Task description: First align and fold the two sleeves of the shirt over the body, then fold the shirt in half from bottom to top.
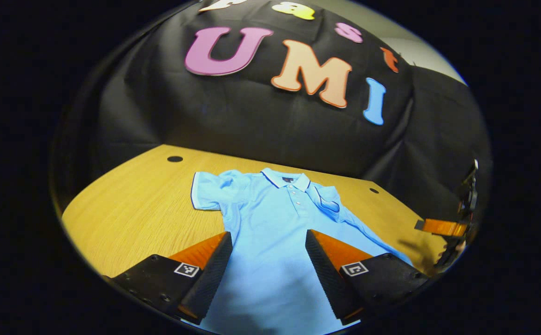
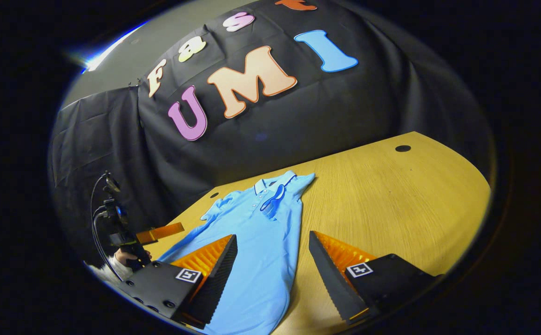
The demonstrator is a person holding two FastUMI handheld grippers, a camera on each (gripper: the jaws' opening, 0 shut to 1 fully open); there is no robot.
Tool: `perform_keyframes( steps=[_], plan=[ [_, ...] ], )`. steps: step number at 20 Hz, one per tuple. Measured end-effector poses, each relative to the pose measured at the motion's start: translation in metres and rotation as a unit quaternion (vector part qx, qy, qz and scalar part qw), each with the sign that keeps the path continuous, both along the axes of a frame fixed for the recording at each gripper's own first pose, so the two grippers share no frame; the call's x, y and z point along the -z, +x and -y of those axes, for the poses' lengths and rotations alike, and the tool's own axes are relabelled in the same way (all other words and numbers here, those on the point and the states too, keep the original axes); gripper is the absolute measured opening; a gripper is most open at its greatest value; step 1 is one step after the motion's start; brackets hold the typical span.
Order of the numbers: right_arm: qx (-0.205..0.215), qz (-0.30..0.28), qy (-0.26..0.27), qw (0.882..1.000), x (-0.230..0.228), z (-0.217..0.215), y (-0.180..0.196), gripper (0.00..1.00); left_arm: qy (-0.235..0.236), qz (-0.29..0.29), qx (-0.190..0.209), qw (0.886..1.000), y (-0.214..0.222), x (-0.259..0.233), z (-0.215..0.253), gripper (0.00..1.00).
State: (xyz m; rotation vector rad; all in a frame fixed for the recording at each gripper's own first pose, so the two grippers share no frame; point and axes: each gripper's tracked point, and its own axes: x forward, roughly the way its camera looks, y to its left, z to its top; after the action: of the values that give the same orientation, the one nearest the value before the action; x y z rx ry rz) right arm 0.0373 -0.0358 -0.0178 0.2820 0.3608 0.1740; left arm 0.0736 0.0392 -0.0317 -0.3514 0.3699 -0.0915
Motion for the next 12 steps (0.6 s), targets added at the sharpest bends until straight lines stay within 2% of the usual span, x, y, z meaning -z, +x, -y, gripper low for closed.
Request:
perform_keyframes(
  steps=[4,7,12],
  plan=[
    [0.005,0.014,0.006,1.000,-0.010,0.002,-0.001,0.97,-0.026,-0.037,-0.034,0.998,0.046,0.000,-0.053,0.91],
    [0.002,0.018,0.001,1.000,-0.013,-0.001,-0.004,0.97,-0.004,-0.065,-0.052,0.997,0.078,0.004,-0.091,0.91],
    [-0.005,0.017,0.001,1.000,-0.013,-0.007,-0.006,0.97,0.028,-0.127,-0.044,0.991,0.118,0.037,-0.109,0.91]
  ],
)
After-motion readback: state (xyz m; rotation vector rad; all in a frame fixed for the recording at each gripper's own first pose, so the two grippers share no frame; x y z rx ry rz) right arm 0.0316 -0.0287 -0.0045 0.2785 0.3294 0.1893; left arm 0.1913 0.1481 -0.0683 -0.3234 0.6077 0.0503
